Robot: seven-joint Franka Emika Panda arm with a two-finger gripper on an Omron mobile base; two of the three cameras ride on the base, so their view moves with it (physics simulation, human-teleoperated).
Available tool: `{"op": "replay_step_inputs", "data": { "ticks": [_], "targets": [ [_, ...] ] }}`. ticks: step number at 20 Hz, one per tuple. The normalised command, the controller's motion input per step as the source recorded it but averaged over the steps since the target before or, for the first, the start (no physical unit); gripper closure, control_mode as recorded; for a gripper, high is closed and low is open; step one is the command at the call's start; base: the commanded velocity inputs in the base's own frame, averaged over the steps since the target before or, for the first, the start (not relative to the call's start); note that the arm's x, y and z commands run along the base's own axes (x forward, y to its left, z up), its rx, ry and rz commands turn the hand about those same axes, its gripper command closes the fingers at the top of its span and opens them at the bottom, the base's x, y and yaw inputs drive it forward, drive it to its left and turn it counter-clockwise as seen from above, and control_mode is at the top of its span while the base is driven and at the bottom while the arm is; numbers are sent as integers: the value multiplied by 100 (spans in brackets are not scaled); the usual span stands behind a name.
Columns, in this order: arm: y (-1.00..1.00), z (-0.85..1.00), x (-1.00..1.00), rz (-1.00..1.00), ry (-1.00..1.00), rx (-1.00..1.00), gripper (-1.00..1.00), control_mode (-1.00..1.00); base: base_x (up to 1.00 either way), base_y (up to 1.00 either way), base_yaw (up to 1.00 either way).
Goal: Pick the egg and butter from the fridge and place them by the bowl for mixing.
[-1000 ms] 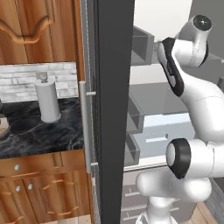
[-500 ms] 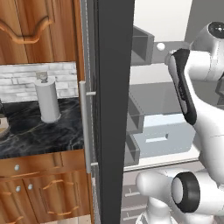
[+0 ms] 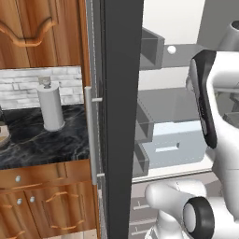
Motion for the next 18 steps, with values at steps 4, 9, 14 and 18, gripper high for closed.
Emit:
{"op": "replay_step_inputs", "data": {
  "ticks": [4, 9, 14, 18],
  "targets": [
    [16, -57, -92, 0, 4, 0, 100, -100, 0, 0, 0],
    [9, -64, -68, 0, 5, 0, 100, -100, 0, 0, 0],
    [5, -49, -34, 0, 11, 0, 100, -100, 0, 0, 0],
    [1, -9, -5, 0, 4, 0, 100, -100, 0, 0, 0]
  ]
}}
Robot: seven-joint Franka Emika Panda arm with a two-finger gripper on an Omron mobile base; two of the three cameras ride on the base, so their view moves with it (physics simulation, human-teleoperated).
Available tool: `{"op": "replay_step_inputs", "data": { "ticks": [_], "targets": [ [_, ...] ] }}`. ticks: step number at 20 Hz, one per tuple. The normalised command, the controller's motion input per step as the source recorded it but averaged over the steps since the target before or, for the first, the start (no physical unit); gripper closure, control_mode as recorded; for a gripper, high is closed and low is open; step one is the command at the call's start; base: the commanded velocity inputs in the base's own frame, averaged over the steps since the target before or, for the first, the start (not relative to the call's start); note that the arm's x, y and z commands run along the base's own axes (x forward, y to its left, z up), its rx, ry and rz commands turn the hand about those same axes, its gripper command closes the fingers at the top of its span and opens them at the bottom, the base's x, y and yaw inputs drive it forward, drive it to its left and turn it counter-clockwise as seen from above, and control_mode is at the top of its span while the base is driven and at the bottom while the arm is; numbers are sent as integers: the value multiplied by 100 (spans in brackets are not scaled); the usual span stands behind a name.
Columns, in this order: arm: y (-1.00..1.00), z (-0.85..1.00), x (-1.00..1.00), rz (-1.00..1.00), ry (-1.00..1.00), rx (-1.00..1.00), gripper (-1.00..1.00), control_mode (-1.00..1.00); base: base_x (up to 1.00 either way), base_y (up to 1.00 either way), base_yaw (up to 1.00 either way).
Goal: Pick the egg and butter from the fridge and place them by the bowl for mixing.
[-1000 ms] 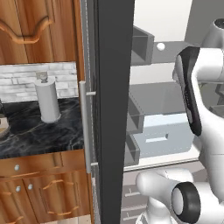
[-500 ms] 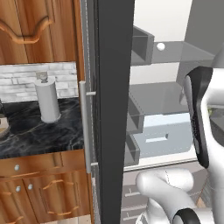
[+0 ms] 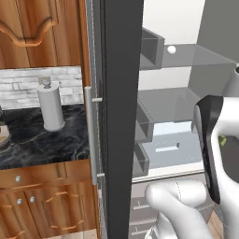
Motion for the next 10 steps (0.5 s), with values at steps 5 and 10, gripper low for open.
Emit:
{"op": "replay_step_inputs", "data": {
  "ticks": [5, 10],
  "targets": [
    [0, -2, -11, 0, 1, 0, 100, 100, -26, 2, 0],
    [0, 0, 0, 0, 0, 0, 100, 100, -94, 20, -1]
  ]
}}
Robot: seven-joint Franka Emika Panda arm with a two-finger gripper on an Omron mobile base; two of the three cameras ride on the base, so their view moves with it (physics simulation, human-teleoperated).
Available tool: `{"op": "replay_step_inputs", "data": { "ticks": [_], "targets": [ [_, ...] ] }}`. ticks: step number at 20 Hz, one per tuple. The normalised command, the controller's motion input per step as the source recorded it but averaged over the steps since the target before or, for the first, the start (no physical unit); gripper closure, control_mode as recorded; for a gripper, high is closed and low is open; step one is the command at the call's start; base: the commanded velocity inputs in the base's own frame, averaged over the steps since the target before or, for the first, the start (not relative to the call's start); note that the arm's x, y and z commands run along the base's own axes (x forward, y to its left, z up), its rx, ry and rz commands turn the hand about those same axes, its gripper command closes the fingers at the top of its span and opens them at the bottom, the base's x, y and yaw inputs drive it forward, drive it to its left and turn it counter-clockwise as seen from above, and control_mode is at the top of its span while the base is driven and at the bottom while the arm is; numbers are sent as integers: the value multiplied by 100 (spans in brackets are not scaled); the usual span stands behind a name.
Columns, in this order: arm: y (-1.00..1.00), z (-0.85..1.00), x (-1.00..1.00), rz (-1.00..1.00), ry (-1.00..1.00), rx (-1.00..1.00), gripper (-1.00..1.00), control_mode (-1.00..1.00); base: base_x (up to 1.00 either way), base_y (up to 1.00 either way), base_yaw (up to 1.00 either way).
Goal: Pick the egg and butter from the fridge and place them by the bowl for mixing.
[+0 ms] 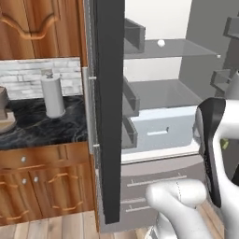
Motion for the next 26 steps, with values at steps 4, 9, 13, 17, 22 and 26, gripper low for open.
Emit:
{"op": "replay_step_inputs", "data": {
  "ticks": [4, 9, 13, 17, 22, 26],
  "targets": [
    [0, 0, 0, 0, 0, 0, 100, 100, -74, 47, 0],
    [0, 0, 0, 0, 0, 0, 100, 100, -52, 74, 0],
    [0, 0, 0, 0, 0, 0, 100, 100, -48, 100, 0],
    [0, 0, 0, 0, 0, 0, 100, 100, -40, 100, 0],
    [0, 0, 0, 0, 0, 0, 100, 100, -32, 96, 0],
    [0, 0, 0, 0, 0, 0, 100, 100, -13, 92, 0]
  ]
}}
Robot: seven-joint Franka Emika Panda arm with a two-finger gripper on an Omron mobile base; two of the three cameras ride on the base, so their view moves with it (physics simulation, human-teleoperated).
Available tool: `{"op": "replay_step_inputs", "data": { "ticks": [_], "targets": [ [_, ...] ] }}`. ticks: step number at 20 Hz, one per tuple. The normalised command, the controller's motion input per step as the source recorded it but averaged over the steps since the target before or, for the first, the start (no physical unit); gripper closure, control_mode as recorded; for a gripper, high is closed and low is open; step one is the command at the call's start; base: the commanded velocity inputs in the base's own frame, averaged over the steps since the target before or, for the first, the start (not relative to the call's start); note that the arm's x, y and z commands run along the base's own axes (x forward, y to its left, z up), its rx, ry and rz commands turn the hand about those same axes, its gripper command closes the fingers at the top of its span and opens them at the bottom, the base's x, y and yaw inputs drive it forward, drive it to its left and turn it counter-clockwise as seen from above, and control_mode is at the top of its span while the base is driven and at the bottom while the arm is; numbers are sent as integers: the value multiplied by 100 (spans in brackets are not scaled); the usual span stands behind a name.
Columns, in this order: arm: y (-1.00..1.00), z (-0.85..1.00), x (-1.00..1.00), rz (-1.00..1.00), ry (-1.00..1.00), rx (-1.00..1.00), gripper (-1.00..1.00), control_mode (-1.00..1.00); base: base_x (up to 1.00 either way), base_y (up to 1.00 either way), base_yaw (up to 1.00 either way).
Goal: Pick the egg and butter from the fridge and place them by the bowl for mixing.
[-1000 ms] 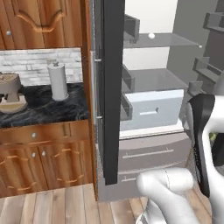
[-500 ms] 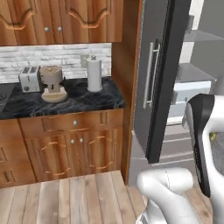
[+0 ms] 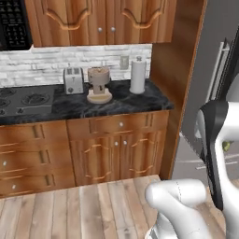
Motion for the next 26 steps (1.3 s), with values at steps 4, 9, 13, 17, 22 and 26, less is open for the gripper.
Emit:
{"op": "replay_step_inputs", "data": {
  "ticks": [4, 9, 13, 17, 22, 26],
  "targets": [
    [0, 0, 0, 0, 0, 0, 100, 100, 0, 100, 0],
    [0, 0, 0, 0, 0, 0, 100, 100, 0, 100, 0],
    [0, 0, 0, 0, 0, 0, 100, 100, 0, 100, 0],
    [0, 0, 0, 0, 0, 0, 100, 100, 0, 100, 0],
    [0, 0, 0, 0, 0, 0, 100, 100, -1, 100, 0],
    [0, 0, 0, 0, 0, 0, 100, 100, -11, 100, 0]
  ]
}}
